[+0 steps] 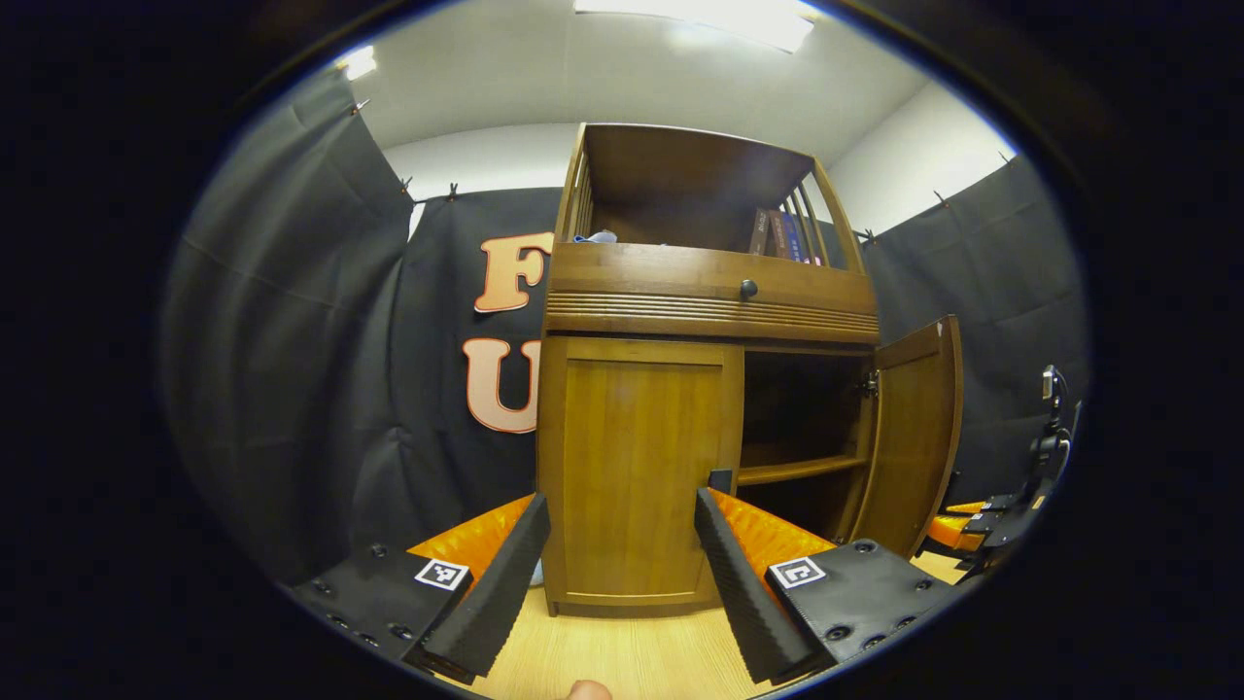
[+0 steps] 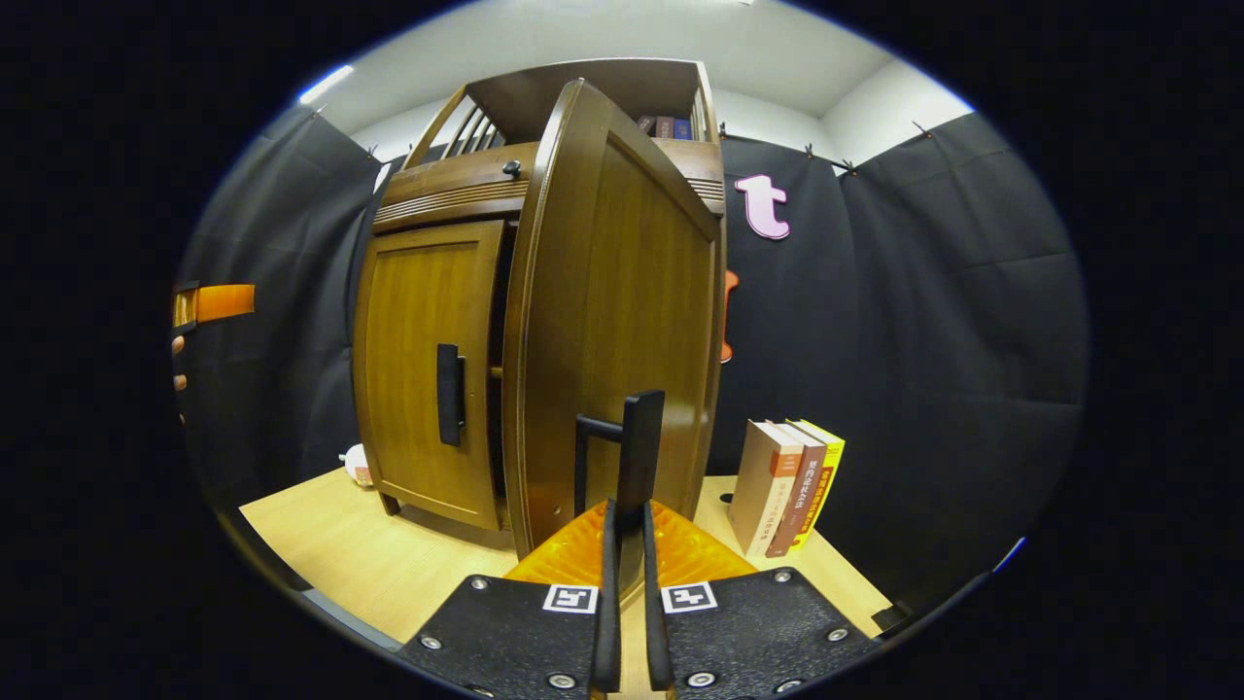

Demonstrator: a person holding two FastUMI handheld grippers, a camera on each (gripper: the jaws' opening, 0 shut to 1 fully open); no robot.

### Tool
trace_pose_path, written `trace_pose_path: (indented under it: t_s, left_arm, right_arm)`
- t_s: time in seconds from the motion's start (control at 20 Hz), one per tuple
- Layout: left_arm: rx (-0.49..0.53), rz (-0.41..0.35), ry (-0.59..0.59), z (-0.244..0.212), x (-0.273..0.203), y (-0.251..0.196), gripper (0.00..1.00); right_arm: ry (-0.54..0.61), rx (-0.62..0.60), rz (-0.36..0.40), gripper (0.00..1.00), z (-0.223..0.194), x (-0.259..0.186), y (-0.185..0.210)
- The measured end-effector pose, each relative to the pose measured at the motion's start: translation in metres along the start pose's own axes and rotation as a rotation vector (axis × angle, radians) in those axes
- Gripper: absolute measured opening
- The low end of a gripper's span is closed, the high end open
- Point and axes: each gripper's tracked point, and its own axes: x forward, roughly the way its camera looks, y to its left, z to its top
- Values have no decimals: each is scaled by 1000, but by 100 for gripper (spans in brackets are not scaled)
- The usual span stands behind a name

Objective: Open the right door of the double-door shoe cabinet with the right hand, and open the left door with the left hand.

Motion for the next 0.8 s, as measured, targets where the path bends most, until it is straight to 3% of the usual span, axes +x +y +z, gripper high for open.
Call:
trace_pose_path:
  t_s: [0.25,0.3,0.4,0.5,0.55,0.65,0.7,0.8]
  left_arm:
    - [24,-7,16,-6,3,-14,96]
    - [24,-9,16,-6,3,-17,96]
    - [25,-10,19,-8,5,-23,94]
    - [27,-4,18,-6,5,-27,94]
    - [28,1,17,-6,7,-29,94]
    - [31,11,9,-5,8,-31,94]
    - [32,14,9,-6,9,-34,94]
    - [34,20,14,-9,13,-37,96]
  right_arm:
    - [2,-3,-21,6,0,-5,-26]
    - [2,-7,-22,12,1,-6,-31]
    - [1,-10,-21,12,0,-6,-38]
    - [0,-7,-17,6,1,-6,-43]
    - [0,-7,-15,11,1,-6,-45]
    - [-2,-12,-11,11,0,-6,-50]
    - [-2,-16,-11,6,1,-6,-54]
    - [1,-19,-19,6,0,-5,-63]
